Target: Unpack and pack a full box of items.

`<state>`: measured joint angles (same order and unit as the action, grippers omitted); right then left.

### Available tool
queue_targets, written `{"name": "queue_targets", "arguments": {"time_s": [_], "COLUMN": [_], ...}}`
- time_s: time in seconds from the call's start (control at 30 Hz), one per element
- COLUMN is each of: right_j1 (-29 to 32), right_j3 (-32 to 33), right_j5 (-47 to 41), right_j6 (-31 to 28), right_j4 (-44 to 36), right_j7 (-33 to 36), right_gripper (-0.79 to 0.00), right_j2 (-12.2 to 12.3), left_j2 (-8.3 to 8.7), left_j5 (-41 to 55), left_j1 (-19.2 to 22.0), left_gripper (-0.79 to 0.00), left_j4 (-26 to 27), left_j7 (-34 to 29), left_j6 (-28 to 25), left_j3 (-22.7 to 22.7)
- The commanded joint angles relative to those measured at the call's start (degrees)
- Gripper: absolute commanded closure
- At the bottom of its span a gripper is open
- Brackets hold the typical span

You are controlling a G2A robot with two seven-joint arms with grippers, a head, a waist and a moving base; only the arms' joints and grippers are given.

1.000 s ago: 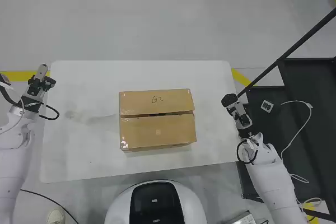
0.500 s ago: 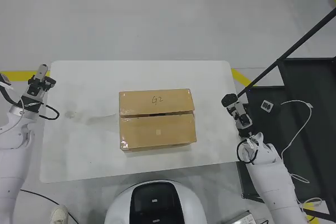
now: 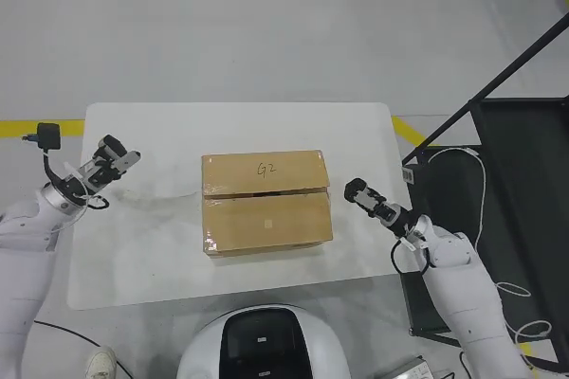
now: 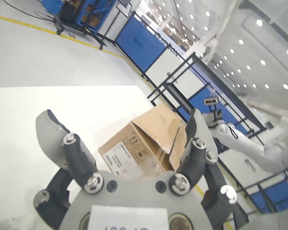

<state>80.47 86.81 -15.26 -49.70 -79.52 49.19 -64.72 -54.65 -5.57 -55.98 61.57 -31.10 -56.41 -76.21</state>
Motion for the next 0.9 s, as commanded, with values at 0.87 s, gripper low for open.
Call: {"name": "queue_targets", "arguments": {"time_s": [0.87], "right_j1": [-2.43], "right_j3": [-6.16], "right_j5": [-2.95], "right_j6": [1.60], "right_j4": [0.75], "right_j7": [7.00], "right_gripper": [-0.785], "right_j2": [2.43], "left_j2": [3.58], "left_j5": [10.06], "left_j1": [1.63], "left_gripper": [-0.785], "left_j4": [4.82], "left_j7": [-15.20], "left_j6": [-1.59], "left_j3": [8.51]}}
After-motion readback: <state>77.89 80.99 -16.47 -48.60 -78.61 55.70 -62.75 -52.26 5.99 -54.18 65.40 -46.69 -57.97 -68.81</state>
